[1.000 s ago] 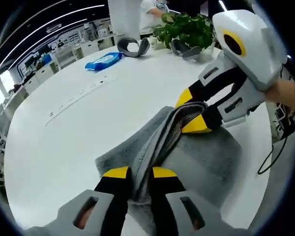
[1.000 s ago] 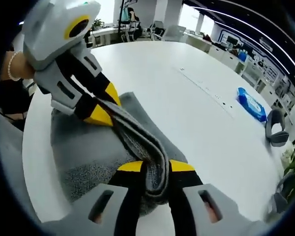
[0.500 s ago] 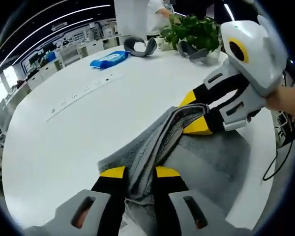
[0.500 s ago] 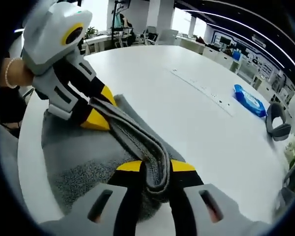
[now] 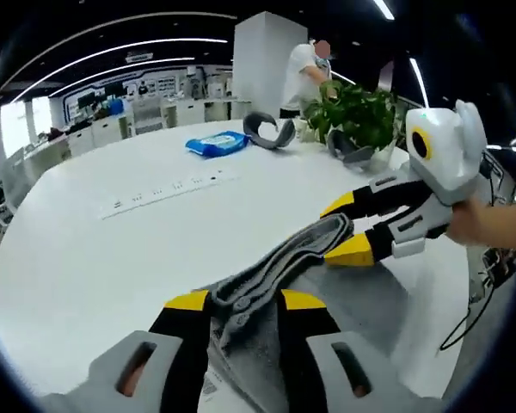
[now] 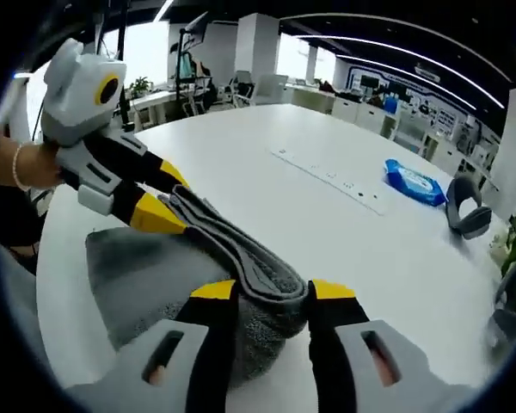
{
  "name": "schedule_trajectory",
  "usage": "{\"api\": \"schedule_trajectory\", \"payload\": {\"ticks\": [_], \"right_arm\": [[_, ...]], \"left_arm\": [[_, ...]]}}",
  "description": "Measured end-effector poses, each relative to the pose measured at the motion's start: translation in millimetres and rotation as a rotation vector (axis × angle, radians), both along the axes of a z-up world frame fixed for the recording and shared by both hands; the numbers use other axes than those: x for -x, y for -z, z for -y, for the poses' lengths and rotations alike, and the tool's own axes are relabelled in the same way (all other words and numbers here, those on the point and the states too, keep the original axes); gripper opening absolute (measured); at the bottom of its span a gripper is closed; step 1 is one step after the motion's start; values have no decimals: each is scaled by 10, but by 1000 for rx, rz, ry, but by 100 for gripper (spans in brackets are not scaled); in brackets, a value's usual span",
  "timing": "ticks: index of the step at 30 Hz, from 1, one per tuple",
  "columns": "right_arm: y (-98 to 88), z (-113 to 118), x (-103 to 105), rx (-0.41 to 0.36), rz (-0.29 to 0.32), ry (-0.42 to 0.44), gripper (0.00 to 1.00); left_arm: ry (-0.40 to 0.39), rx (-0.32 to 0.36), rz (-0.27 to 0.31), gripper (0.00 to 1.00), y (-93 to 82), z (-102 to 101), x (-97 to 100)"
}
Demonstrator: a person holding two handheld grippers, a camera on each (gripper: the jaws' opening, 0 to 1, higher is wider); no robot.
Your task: Fold the towel on the table until its edges align and the towel forms a compact rectangular stack.
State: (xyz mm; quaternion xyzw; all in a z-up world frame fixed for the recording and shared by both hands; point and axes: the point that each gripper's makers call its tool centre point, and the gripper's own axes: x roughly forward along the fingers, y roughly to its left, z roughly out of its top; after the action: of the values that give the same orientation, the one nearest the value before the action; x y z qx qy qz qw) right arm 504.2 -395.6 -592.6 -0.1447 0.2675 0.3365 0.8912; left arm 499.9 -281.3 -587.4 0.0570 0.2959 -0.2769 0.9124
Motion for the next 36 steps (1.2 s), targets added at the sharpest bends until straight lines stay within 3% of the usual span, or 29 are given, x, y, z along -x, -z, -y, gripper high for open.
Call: {"api": "schedule_trajectory", "payload": {"ticks": [5, 8, 14, 17, 21, 23, 27, 33, 36], "right_arm": [[-368, 19, 117, -81, 77, 29, 36], [-558, 17, 237, -113, 107, 33, 40], [-857, 69, 584, -186, 160, 47, 46], [-914, 120, 744, -200, 173, 54, 53], [-972, 197, 995, -216, 194, 67, 65], [-1004, 222, 1086, -236, 204, 77, 68], [-1060, 273, 1243, -270, 235, 115, 84], [-1055, 389, 1409, -313, 247, 168, 100], [-1053, 420, 1440, -313, 254, 173, 100]], "left_arm": [[-10, 85, 75, 42, -259, -36, 122], [-8, 96, 81, 48, -339, -64, 240], [-48, 128, 164, 52, -619, -215, 533], [-82, 153, 196, 58, -717, -299, 644], [-106, 200, 224, 63, -848, -363, 935], [-111, 204, 237, 71, -873, -371, 1027], [-154, 205, 303, 86, -988, -424, 1214], [-192, 201, 299, 99, -917, -492, 1374], [-198, 220, 302, 100, -903, -483, 1450]]}}
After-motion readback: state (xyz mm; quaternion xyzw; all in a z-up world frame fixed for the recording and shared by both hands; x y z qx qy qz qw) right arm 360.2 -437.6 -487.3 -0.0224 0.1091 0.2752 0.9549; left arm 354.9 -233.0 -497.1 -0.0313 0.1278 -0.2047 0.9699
